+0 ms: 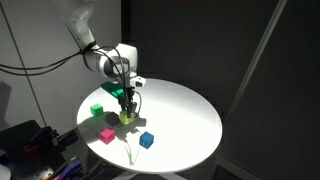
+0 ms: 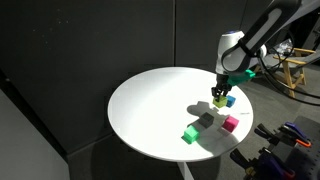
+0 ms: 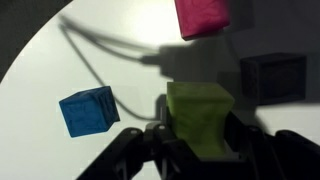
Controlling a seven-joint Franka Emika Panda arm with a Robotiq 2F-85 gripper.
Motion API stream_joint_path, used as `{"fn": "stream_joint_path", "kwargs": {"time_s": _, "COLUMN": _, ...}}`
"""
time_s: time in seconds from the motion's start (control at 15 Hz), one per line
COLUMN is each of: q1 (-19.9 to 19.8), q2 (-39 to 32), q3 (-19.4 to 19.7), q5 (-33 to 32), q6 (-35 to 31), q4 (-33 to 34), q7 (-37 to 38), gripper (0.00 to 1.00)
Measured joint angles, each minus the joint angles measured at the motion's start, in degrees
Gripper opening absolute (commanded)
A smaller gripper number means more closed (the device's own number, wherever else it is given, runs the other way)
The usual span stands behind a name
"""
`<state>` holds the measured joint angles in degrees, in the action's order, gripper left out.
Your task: Move the yellow cube from the right and back to the left
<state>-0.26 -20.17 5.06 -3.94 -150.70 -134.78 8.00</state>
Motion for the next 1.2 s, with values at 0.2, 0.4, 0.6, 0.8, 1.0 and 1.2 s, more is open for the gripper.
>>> {"fn": "stream_joint_path", "kwargs": {"time_s": 0.2, "q1": 0.0, "q2": -2.23, "q3": -0.09, "q5": -0.01, "q6": -2.26, "q4": 0.28, "q7": -1.94, "gripper": 0.27}}
{"fn": "stream_joint_path", "kwargs": {"time_s": 0.4, "q1": 0.0, "q2": -4.46, "q3": -0.27, "q5": -0.01, "q6": -3.22, "q4": 0.87, "q7": -3.48, "gripper": 0.27}}
{"fn": "stream_joint_path", "kwargs": {"time_s": 0.6, "q1": 0.0, "q2": -6.25, "q3": -0.34, "q5": -0.01, "q6": -3.29, "q4": 1.76, "q7": -4.35, "gripper": 0.27}}
{"fn": "stream_joint_path", "kwargs": {"time_s": 0.8, "q1": -0.13, "q2": -7.58, "q3": -0.34, "q5": -0.01, "q6": -3.29, "q4": 2.79, "q7": -4.77, "gripper": 0.27}}
{"fn": "stream_joint_path", "kwargs": {"time_s": 1.0, "q1": -0.5, "q2": -8.49, "q3": -0.34, "q5": -0.01, "q6": -3.29, "q4": 3.71, "q7": -4.99, "gripper": 0.27}}
{"fn": "stream_joint_path", "kwargs": {"time_s": 1.2, "q1": -0.78, "q2": -9.06, "q3": -0.34, "q5": -0.01, "q6": -3.29, "q4": 4.34, "q7": -5.16, "gripper": 0.76}}
